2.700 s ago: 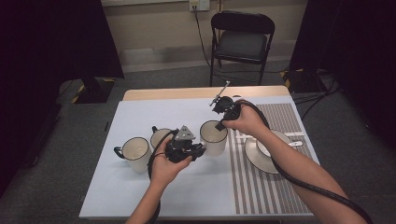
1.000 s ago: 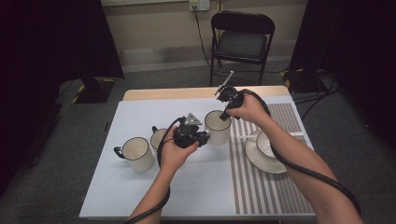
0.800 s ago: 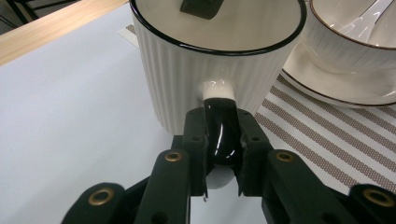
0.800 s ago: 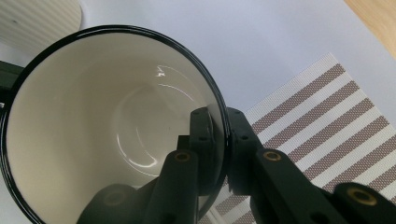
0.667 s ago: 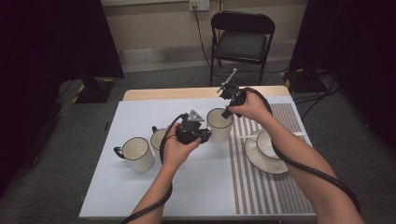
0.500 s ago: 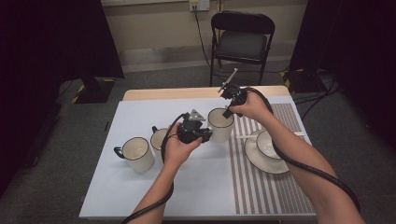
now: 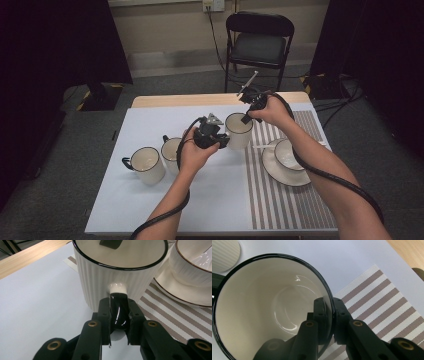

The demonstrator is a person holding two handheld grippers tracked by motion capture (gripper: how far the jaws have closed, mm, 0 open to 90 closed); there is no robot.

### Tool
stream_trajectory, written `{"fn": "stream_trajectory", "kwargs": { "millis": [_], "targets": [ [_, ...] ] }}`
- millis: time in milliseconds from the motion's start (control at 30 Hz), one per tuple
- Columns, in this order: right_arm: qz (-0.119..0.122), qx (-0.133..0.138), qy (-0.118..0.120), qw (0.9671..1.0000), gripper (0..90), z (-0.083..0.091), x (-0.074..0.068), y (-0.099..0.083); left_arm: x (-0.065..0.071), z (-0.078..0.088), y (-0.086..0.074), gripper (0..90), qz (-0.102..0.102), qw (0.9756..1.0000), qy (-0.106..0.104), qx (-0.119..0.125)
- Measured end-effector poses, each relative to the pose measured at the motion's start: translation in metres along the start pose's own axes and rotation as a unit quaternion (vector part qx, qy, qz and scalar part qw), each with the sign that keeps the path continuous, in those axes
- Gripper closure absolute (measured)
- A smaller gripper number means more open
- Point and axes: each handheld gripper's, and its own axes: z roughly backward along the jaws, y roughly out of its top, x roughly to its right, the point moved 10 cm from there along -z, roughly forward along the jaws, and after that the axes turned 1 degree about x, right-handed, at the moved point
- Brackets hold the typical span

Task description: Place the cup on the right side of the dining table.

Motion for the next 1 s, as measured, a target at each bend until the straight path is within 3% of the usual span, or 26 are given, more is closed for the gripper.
{"fn": "stream_trajectory", "kwargs": {
  "millis": [1000],
  "targets": [
    [-0.017, -0.007, -0.013, 0.9998, 83.3, -0.004, 0.041, -0.003, -0.012, -0.034, 0.021, 77.1, -0.003, 0.9999, -0.002, -0.01]
  ]
}}
